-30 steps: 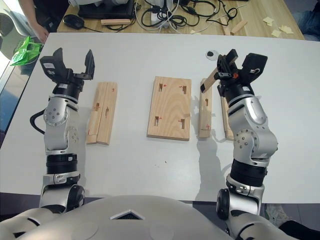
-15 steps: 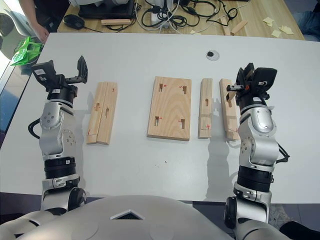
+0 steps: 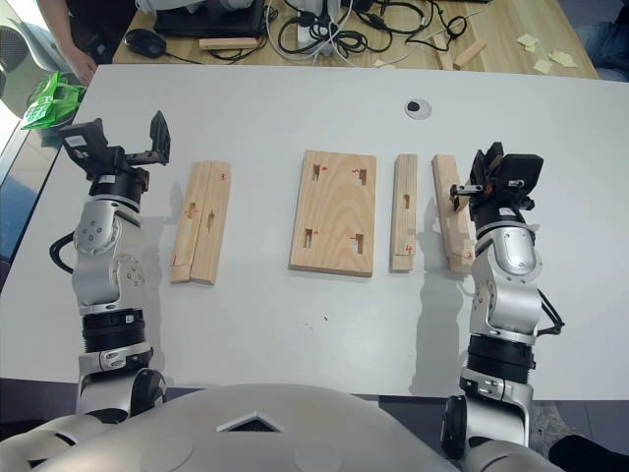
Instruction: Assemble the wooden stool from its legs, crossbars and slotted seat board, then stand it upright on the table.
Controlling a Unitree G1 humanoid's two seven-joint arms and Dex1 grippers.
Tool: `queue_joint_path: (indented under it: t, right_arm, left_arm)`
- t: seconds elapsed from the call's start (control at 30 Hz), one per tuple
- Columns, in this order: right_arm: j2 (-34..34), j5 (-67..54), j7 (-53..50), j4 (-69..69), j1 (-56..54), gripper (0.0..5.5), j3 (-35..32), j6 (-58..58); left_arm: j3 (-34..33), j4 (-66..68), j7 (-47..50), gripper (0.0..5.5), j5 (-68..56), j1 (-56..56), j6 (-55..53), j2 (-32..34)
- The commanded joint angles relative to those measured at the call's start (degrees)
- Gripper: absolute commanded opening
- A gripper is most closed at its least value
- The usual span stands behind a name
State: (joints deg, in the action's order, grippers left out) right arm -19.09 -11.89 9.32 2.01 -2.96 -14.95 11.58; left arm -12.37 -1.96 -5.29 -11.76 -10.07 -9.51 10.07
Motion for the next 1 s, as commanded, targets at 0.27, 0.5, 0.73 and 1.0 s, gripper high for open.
queue_joint_path:
  t: [0.27,0.5,0.73,1.0]
  right_arm:
    - [1.0,-3.5,3.7,-6.6,-1.6,0.37,-2.0,-2.1]
    - [3.9,-11.2,7.8,-12.9,-1.6,0.37,-4.4,0.1]
    - [3.3,-7.9,8.2,-21.0,-6.7,0.37,-1.6,-3.3]
    - [1.9,-2.9,7.8,-16.0,-6.8,1.56,1.3,-9.3]
  left_arm:
    - [-0.1,0.0,-0.2,5.4,0.3,-0.2,-0.9,0.9]
    - [0.0,0.3,-0.5,5.4,0.4,-0.6,-1.2,1.5]
    - [0.4,1.3,-0.4,5.4,0.6,-1.3,-0.8,1.3]
    - [0.2,3.7,-0.7,5.4,0.1,-1.9,0.1,0.9]
